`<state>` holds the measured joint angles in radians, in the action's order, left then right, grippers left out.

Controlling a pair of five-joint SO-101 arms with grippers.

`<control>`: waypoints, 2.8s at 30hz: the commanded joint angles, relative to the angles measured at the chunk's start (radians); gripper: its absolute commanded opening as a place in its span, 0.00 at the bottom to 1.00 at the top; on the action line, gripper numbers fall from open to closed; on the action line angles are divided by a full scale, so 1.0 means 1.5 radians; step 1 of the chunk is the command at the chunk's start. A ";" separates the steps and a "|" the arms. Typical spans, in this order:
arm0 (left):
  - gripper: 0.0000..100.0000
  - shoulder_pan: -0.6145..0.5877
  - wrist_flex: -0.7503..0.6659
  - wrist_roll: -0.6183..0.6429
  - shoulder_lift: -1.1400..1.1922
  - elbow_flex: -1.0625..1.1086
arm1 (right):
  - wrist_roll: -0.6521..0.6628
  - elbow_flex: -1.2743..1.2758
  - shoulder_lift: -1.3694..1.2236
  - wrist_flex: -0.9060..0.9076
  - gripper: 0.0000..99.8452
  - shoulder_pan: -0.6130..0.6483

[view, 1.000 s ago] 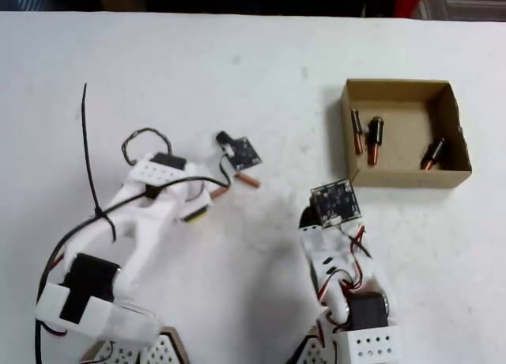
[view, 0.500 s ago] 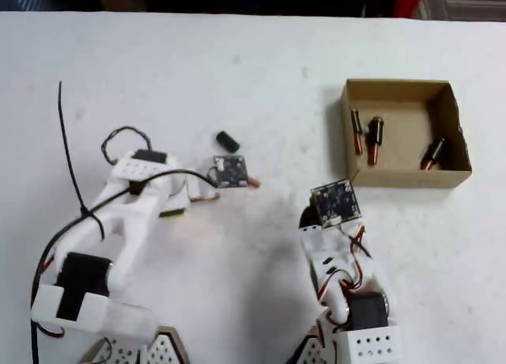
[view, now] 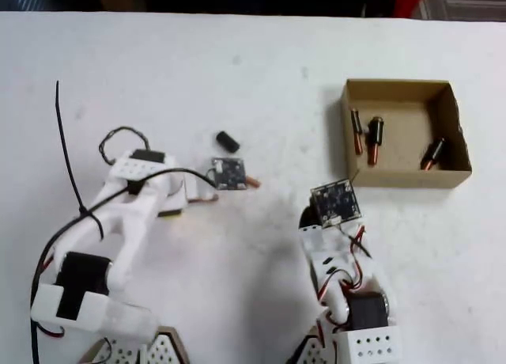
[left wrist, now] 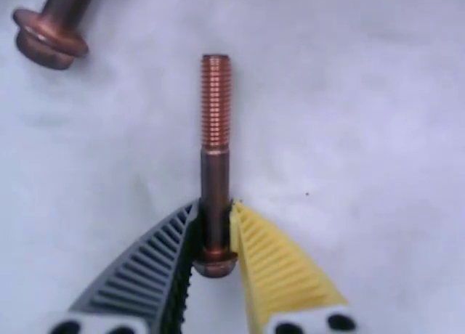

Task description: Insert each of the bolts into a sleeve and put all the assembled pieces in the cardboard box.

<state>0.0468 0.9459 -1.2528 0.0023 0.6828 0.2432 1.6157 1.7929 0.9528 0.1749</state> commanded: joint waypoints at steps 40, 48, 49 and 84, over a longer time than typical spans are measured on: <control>0.19 -0.008 0.056 0.249 -0.010 -0.118 | -0.002 -0.005 0.007 -0.017 0.02 -0.005; 0.19 -0.008 0.072 0.451 -0.011 -0.137 | -0.002 -0.005 0.007 -0.017 0.02 -0.006; 0.19 -0.009 0.087 0.471 -0.011 -0.150 | -0.002 -0.005 0.007 -0.017 0.02 -0.006; 0.07 -0.033 0.131 0.903 -0.042 -0.063 | -0.002 -0.005 0.007 -0.017 0.02 -0.008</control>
<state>0.0115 1.1838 0.0944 -0.0192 0.5785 0.2432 1.6157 1.7929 0.9528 0.1749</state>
